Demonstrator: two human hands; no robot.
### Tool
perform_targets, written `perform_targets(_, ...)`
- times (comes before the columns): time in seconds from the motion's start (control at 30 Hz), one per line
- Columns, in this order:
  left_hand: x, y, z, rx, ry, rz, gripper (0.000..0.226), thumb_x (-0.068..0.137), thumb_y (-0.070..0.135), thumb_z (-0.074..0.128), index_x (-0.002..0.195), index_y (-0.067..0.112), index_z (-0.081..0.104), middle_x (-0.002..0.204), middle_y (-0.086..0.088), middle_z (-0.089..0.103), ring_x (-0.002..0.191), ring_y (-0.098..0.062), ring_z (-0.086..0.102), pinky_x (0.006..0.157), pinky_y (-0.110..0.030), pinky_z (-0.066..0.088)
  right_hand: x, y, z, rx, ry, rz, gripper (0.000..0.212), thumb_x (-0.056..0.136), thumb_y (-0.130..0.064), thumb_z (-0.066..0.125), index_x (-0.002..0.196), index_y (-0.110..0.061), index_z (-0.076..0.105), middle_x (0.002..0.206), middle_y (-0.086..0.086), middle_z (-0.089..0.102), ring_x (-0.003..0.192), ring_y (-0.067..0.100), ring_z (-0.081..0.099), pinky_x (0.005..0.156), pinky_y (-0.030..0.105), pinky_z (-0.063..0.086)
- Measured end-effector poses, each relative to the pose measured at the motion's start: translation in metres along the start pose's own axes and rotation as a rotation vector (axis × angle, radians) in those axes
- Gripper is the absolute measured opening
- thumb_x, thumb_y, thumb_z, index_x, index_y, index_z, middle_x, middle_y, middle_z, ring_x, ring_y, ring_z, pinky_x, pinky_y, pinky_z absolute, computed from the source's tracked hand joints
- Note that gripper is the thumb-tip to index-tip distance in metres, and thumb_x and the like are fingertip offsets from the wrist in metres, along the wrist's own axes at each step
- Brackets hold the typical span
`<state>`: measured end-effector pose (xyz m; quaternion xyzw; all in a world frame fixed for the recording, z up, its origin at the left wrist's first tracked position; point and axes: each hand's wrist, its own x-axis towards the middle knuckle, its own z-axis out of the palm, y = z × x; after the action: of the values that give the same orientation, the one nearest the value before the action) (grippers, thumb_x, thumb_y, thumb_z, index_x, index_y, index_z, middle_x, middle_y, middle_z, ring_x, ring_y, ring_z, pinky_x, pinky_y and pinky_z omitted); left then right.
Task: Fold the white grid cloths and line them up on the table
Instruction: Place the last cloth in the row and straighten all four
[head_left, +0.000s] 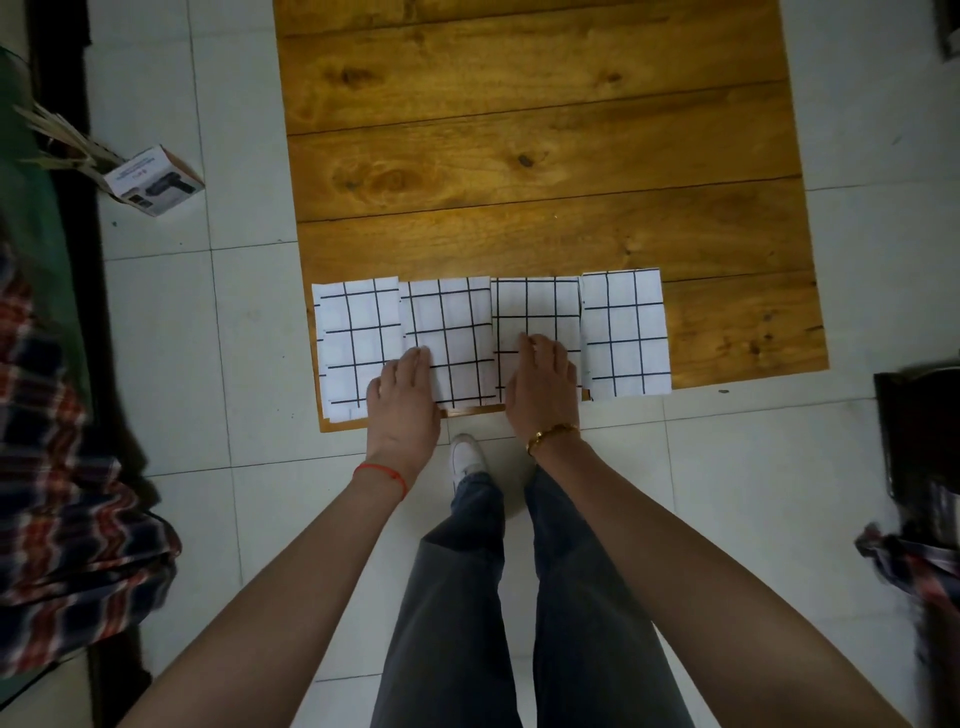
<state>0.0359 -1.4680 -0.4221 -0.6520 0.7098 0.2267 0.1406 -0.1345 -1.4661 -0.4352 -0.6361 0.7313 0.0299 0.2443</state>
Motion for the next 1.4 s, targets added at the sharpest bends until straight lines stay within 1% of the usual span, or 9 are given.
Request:
perform_targets(0.1, 0.003, 0.028, -0.001, 0.012, 0.033, 0.105, 0.069, 0.088, 0.008, 0.054, 0.15, 0.01, 0.024, 0.152, -0.007, 0.03, 0.134, -0.027, 0.034, 0.11, -0.04, 0.032, 0.001, 0.026, -0.01, -0.04, 0.08, 0.07, 0.054, 0.091, -0.018, 0.048, 0.142, -0.006, 0.033, 0.14, 0.016, 0.038, 0.132, 0.033, 0.034, 0.107, 0.044, 0.036)
perform_targets(0.2, 0.007, 0.056, 0.002, -0.019, 0.029, 0.159, 0.069, 0.086, 0.008, 0.054, 0.149, 0.009, 0.027, 0.15, -0.006, 0.033, 0.131, -0.027, 0.037, 0.109, -0.039, 0.033, 0.003, 0.05, -0.016, -0.064, 0.087, 0.099, 0.055, 0.09, -0.017, 0.05, 0.141, -0.005, 0.034, 0.138, 0.016, 0.039, 0.129, 0.033, 0.035, 0.104, 0.045, 0.038)
perform_targets(0.4, 0.009, 0.083, 0.01, 0.0, -0.014, 0.111, 0.068, 0.087, 0.012, 0.054, 0.148, 0.01, 0.024, 0.15, -0.003, 0.027, 0.128, -0.025, 0.035, 0.106, -0.037, 0.032, 0.005, 0.07, -0.019, -0.07, -0.029, 0.023, 0.054, 0.092, -0.017, 0.046, 0.142, -0.008, 0.03, 0.144, 0.012, 0.033, 0.135, 0.031, 0.028, 0.108, 0.043, 0.033)
perform_targets(0.53, 0.008, 0.085, 0.01, 0.056, -0.04, 0.094, 0.071, 0.09, 0.015, 0.053, 0.151, 0.01, 0.017, 0.156, -0.004, 0.019, 0.135, -0.027, 0.029, 0.11, -0.039, 0.029, 0.006, 0.075, -0.021, -0.04, -0.024, -0.013, 0.054, 0.092, -0.018, 0.045, 0.143, -0.009, 0.031, 0.144, 0.01, 0.034, 0.134, 0.03, 0.028, 0.109, 0.043, 0.033)
perform_targets(0.7, 0.002, 0.106, 0.007, 0.058, -0.002, 0.153, 0.071, 0.091, 0.011, 0.049, 0.153, 0.012, 0.015, 0.157, -0.004, 0.019, 0.142, -0.026, 0.021, 0.116, -0.04, 0.018, 0.006, 0.099, -0.032, 0.033, 0.081, 0.084, 0.05, 0.09, -0.016, 0.047, 0.138, -0.007, 0.038, 0.139, 0.014, 0.039, 0.131, 0.03, 0.033, 0.108, 0.042, 0.033)
perform_targets(0.87, 0.003, 0.149, 0.015, 0.032, -0.012, 0.211, 0.069, 0.094, 0.013, 0.043, 0.154, 0.012, 0.009, 0.159, -0.003, 0.013, 0.144, -0.025, 0.016, 0.118, -0.041, 0.013, 0.003, 0.14, -0.044, -0.042, 0.1, 0.206, 0.051, 0.091, -0.016, 0.047, 0.14, -0.008, 0.034, 0.139, 0.015, 0.038, 0.124, 0.033, 0.039, 0.101, 0.044, 0.039)
perform_targets(0.93, 0.004, 0.164, 0.018, 0.017, -0.024, 0.208, 0.069, 0.094, 0.013, 0.044, 0.153, 0.011, 0.01, 0.159, -0.003, 0.013, 0.144, -0.025, 0.017, 0.118, -0.041, 0.013, 0.005, 0.154, -0.046, -0.055, 0.091, 0.202, 0.051, 0.091, -0.016, 0.046, 0.14, -0.008, 0.034, 0.138, 0.014, 0.038, 0.122, 0.033, 0.04, 0.098, 0.045, 0.041)
perform_targets(1.13, 0.006, 0.183, 0.028, 0.073, -0.081, 0.187, 0.07, 0.094, 0.017, 0.047, 0.153, 0.01, 0.01, 0.158, -0.003, 0.014, 0.139, -0.025, 0.023, 0.116, -0.041, 0.022, 0.009, 0.171, -0.045, 0.006, 0.018, 0.146, 0.052, 0.093, -0.016, 0.044, 0.143, -0.01, 0.03, 0.143, 0.01, 0.033, 0.127, 0.029, 0.036, 0.1, 0.043, 0.04)
perform_targets(1.4, 0.008, 0.18, 0.036, 0.091, -0.127, 0.19, 0.071, 0.095, 0.016, 0.046, 0.154, 0.013, 0.006, 0.161, 0.0, 0.005, 0.143, -0.025, 0.016, 0.116, -0.043, 0.023, 0.01, 0.179, -0.048, 0.004, -0.027, 0.111, 0.054, 0.093, -0.02, 0.045, 0.144, -0.01, 0.028, 0.146, 0.01, 0.029, 0.132, 0.03, 0.03, 0.104, 0.044, 0.038)
